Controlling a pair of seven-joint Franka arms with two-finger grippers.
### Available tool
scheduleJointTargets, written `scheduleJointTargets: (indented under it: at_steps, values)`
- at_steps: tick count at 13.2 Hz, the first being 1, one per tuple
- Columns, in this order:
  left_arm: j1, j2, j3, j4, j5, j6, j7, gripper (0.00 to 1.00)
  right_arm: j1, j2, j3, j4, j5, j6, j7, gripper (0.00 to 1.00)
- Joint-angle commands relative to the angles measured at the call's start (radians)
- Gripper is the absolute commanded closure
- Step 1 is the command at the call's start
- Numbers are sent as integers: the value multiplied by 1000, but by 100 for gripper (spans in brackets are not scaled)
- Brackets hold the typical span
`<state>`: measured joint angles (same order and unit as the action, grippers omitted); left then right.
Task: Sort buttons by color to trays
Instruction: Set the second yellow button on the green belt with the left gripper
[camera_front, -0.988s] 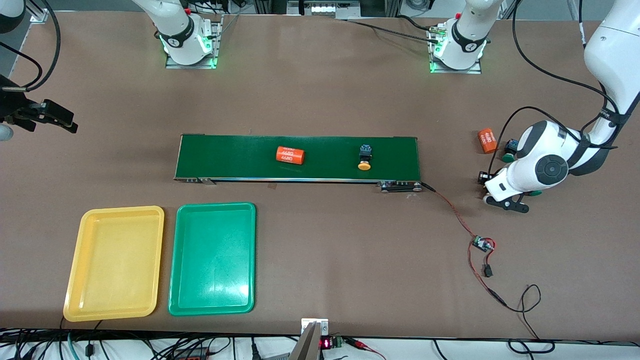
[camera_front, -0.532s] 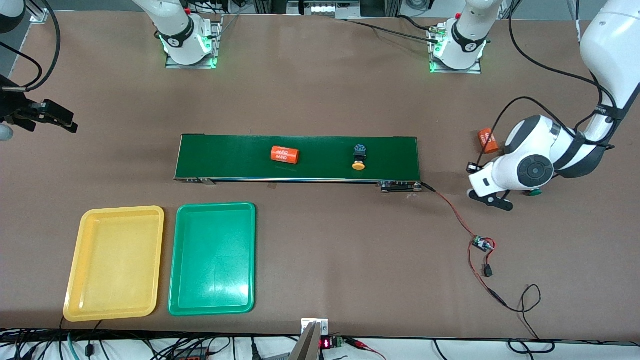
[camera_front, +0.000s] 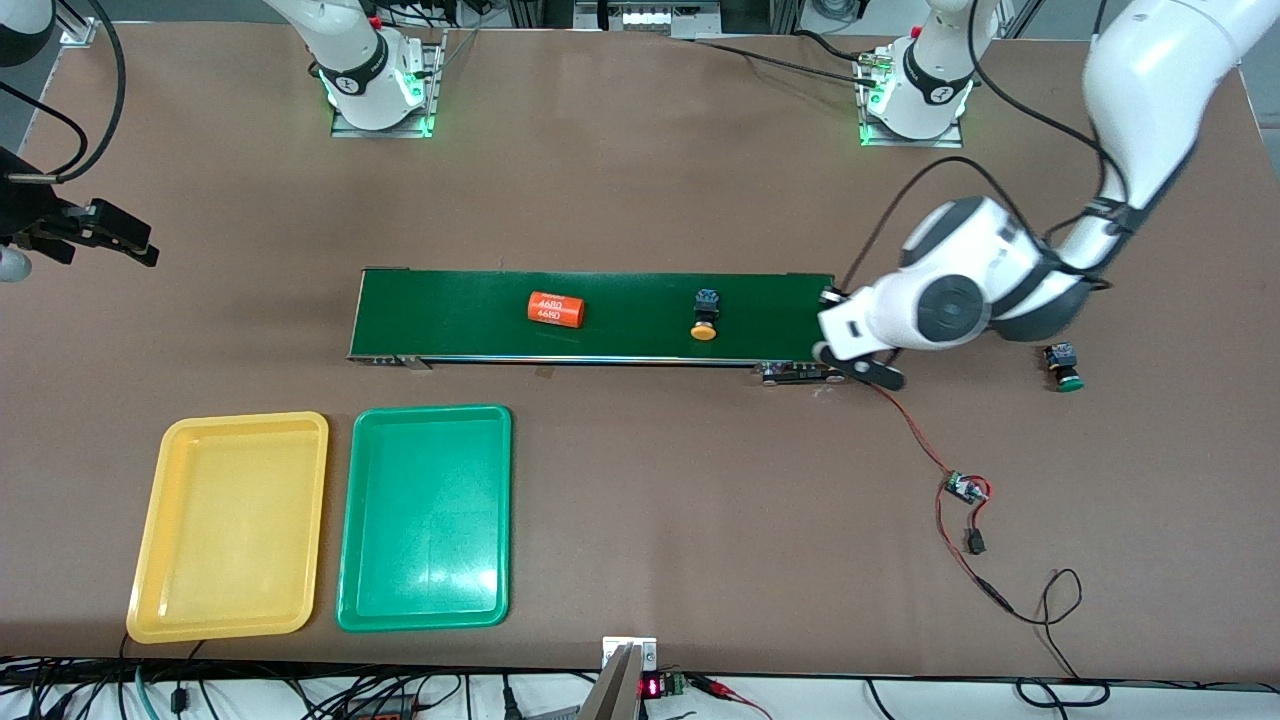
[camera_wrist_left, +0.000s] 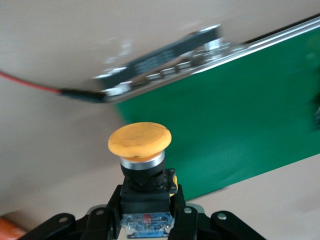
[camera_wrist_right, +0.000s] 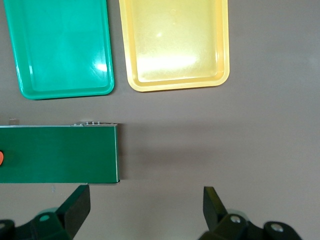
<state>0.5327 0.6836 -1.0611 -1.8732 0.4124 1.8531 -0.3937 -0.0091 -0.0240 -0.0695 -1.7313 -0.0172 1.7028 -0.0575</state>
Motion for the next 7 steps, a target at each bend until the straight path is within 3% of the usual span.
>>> scheduleJointTargets:
  at_steps: [1,5,7]
  values:
    - [-114,2,15,9,-12,41,-164,79,-3,4,4,10,-15,-6,10,0]
    - [-152,11,55,-20,-7,90,-198,78,0,6,5,16,-15,-12,-2,0]
    - [-187,11,110,-32,-7,142,-223,71,-6,6,4,16,-3,-12,11,0]
